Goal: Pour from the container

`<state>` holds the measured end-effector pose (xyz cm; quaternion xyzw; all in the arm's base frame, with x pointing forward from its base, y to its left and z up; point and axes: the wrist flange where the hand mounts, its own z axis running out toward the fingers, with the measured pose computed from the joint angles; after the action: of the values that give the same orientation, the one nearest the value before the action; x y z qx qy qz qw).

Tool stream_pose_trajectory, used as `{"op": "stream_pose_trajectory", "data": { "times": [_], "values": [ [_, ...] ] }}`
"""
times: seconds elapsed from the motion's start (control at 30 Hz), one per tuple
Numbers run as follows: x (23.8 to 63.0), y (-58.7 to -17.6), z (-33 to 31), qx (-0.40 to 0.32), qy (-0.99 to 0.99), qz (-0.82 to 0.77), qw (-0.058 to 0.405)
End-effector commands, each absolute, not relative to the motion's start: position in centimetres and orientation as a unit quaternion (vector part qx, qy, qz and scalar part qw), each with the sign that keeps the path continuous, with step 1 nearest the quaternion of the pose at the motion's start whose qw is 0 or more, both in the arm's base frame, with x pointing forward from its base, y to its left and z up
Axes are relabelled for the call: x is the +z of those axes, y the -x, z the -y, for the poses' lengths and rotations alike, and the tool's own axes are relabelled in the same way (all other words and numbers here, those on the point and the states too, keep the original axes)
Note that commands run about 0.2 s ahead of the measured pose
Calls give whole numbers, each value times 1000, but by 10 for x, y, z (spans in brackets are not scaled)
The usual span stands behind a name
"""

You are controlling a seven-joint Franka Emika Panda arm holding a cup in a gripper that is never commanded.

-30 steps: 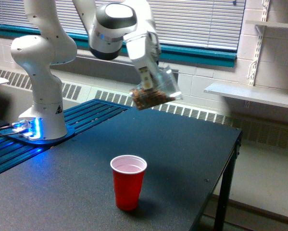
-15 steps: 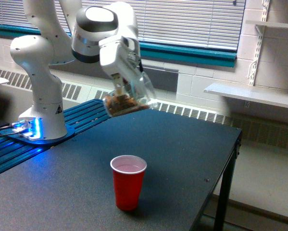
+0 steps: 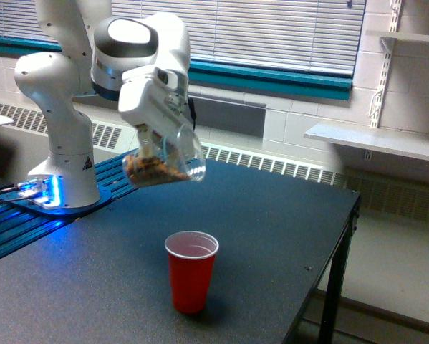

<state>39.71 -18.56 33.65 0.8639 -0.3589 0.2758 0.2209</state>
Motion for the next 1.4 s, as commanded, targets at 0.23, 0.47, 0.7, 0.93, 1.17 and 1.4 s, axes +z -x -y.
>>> {"op": "stream_pose_trajectory", "data": {
  "times": [0.23,0.47,0.7,0.93,1.17,1.4],
  "values": [
    [316,-392,197,245,-871,342,252],
    [305,-393,197,225,-879,323,269],
    [294,-392,193,207,-884,308,283],
    [289,-395,190,189,-889,295,296],
    [285,-401,185,179,-891,282,306],
    [279,-408,179,169,-893,276,313]
  ]
}}
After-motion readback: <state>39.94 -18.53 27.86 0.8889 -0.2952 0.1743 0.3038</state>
